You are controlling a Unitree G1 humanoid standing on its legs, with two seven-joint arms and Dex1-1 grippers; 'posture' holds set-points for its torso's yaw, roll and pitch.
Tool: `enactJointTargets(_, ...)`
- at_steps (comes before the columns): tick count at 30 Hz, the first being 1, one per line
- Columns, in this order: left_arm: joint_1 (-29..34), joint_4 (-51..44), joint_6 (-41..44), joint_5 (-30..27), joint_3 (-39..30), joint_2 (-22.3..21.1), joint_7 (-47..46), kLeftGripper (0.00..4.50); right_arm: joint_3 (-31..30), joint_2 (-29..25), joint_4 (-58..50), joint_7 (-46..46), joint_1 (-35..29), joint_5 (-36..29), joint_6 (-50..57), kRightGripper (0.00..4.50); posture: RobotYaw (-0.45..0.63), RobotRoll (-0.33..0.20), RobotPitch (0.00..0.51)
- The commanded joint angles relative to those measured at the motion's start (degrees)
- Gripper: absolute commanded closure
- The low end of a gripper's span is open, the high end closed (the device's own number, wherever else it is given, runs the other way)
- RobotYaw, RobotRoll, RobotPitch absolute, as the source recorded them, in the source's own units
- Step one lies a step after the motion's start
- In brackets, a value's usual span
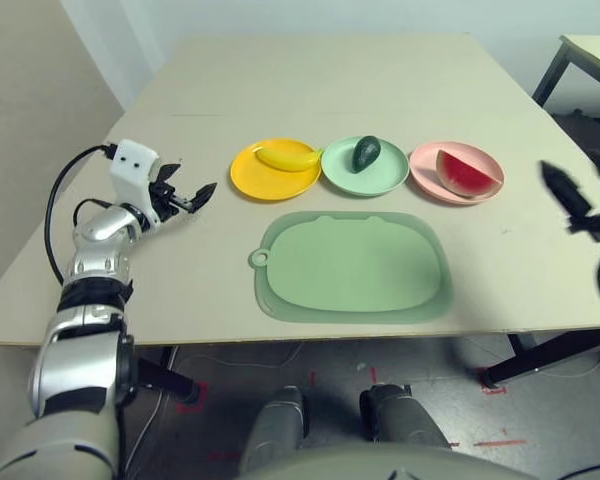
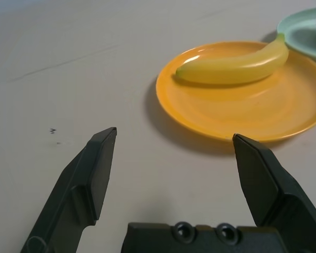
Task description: Place the fruits into color-matched plates.
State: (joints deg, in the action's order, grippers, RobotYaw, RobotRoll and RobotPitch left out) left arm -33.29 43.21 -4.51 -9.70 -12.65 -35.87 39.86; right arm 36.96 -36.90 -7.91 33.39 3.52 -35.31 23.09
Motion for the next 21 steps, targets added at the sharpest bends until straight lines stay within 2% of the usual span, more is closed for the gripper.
enactJointTargets(1,0.94,-2.83,2.56,-0.80,-0.20,0.53,-1.04,0.01,-3.78,0.10,7.90,6.12,-1.50,3.04,-5.35,0.00,-0.12,0.000,0.093)
enactJointTargets(6,3.25,-7.22,4.84,-2.87,-1.34,1.22,-1.85,0.01,-8.52,0.01,23.54,11.51,0.28,8.59,-14.56,0.00,-0.11,0.000,0.093)
enactJointTargets(10,6.90,-13.22,11.22,-11.71,-9.86,4.46,-7.44,0.01,-8.96,-1.26,38.36,12.09,6.55,11.36,-21.97,0.00,-0.10,0.000,0.101)
enactJointTargets(12,9.25,-16.15,13.79,-14.05,-12.92,5.65,-10.80,0.01,-9.77,-1.62,44.20,11.89,9.02,13.23,-25.63,0.00,-0.08,0.000,0.104)
enactJointTargets(21,24.43,-27.05,11.11,-9.41,-12.91,6.01,-15.94,0.01,-11.41,-0.24,57.67,9.55,18.81,16.11,-34.68,0.00,0.02,0.000,0.124)
